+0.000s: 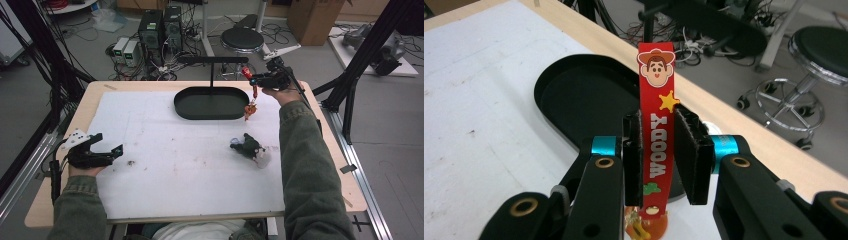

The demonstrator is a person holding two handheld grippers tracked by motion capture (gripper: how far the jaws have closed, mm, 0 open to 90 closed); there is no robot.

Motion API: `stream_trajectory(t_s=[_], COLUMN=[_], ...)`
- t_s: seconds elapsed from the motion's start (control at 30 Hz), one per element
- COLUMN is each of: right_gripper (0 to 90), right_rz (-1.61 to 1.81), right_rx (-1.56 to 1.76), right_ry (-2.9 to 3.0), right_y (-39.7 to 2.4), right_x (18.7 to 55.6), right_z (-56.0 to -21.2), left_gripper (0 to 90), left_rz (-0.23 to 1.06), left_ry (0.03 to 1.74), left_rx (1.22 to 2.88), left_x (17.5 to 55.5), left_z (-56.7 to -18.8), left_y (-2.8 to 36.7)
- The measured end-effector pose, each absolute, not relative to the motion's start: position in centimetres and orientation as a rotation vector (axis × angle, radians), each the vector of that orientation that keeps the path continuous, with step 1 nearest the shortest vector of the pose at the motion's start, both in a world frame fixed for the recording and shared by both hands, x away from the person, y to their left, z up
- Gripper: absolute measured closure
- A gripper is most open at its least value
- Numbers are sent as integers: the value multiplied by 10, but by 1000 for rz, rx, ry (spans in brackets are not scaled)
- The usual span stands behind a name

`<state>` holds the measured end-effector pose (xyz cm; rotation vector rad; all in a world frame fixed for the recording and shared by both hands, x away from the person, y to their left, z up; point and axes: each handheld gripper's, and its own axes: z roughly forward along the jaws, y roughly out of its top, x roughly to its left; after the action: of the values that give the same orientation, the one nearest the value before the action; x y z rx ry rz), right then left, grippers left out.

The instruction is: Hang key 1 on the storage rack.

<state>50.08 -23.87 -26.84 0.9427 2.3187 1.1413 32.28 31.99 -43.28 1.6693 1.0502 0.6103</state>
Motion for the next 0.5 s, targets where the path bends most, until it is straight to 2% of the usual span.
stream_trajectory(t_s=[0.5], right_gripper=[749], right_rz=[1201], right_rx=[902], right_ry=[2356], right_y=[-224], right_x=[522], right_z=[-235], left_gripper=[23], left_rz=[595], left_ry=[1042], left_rx=[1696], left_x=[324], left_z=[-435], left_y=[317])
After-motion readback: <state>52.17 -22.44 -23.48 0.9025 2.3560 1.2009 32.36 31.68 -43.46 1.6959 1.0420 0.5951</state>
